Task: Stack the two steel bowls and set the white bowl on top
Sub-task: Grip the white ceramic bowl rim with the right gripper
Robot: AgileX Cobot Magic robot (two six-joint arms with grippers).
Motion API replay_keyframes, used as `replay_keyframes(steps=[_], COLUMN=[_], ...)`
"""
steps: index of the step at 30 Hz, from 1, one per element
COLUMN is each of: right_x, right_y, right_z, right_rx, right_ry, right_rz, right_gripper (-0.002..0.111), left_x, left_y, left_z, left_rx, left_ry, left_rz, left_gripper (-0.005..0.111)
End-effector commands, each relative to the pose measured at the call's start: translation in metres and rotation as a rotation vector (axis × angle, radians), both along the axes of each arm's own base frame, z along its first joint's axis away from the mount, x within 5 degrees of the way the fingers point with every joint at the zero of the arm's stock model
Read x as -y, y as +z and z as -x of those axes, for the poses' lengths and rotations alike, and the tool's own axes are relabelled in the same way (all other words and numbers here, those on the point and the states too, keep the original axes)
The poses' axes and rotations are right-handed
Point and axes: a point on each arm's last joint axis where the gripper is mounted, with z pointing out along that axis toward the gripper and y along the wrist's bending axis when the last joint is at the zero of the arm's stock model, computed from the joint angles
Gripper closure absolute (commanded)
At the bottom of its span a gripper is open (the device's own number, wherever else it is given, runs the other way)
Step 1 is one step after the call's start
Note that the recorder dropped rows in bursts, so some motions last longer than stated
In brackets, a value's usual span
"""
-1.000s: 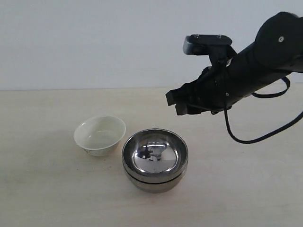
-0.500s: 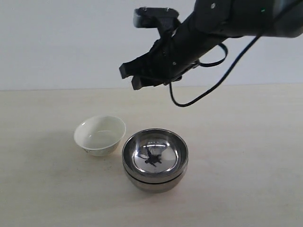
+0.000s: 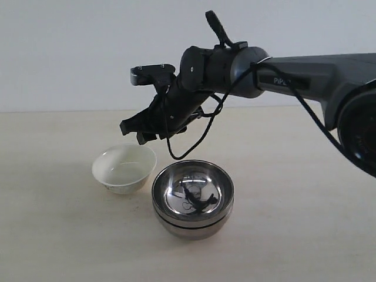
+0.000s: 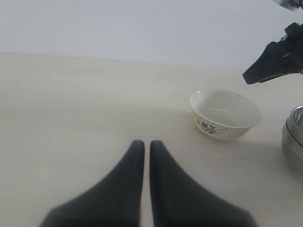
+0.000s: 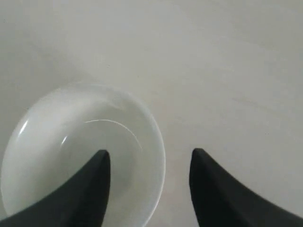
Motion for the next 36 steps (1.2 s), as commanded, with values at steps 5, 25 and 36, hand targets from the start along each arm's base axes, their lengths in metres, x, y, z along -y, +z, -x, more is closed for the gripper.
replay_keyframes(steps=[5,25,36], right_x=[-0.007,-0.009,-0.013], right_y=[-0.018,-0.051,-0.041], right_z=[-0.001,-0.001,0.003], right_rx=[-0.018,-0.109,-0.155], right_ry=[0.016,0.001,-0.013], right_rz=[0.027,0.046,-0.03], right_gripper=[0.062,0.09,0.108], left_x=[0.0,0.0,0.0], left_y=[-0.001,-0.001,-0.001], left_z=[0.0,0.0,0.0], left_rx=[-0.001,-0.001,-0.001], left_ry=[0.003,0.003,0.003], left_rz=[-0.001,-0.001,-0.001], left_gripper=[0.103,0.103,0.103])
